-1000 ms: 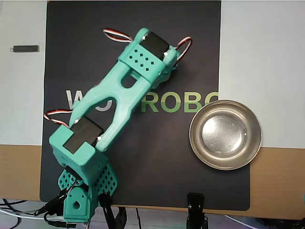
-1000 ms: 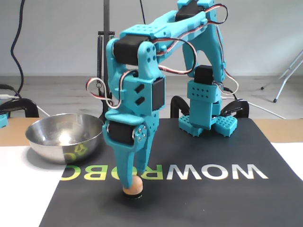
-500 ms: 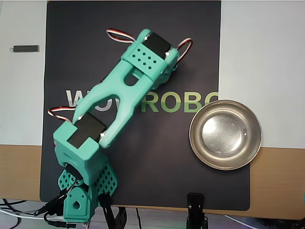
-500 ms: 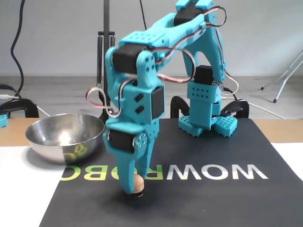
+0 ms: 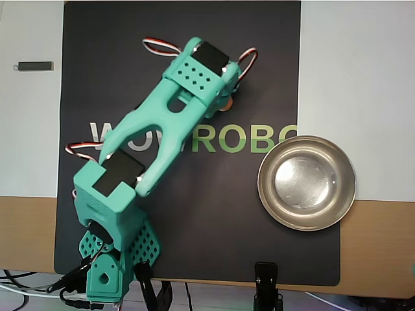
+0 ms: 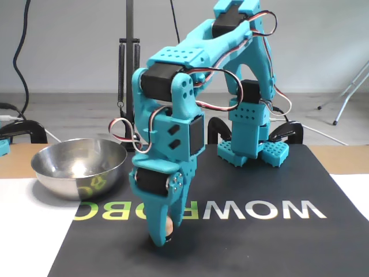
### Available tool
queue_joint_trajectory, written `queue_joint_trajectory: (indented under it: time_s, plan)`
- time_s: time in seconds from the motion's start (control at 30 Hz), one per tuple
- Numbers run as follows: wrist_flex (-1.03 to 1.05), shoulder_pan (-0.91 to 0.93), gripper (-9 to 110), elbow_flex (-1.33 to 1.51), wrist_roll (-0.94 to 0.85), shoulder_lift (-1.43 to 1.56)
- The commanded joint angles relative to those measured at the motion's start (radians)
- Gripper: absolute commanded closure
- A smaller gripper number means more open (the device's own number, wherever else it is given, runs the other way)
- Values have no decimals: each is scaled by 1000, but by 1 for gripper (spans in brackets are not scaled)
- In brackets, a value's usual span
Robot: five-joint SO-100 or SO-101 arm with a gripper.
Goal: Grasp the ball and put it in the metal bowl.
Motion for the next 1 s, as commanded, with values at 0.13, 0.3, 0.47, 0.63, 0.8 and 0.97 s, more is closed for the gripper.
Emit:
queue_joint_trajectory:
  time_s: [0.13, 0.3, 0.47, 0.63, 0.8, 0.97]
  plan:
    - [0, 2, 50, -12, 2, 6]
    - [-2, 3, 50, -12, 2, 12]
    - [-2, 3, 51, -12, 2, 14]
    - [-2, 5, 56, -12, 2, 14]
    - [-2, 5, 74, -12, 2, 15]
    - [-2, 6, 76, -12, 2, 17]
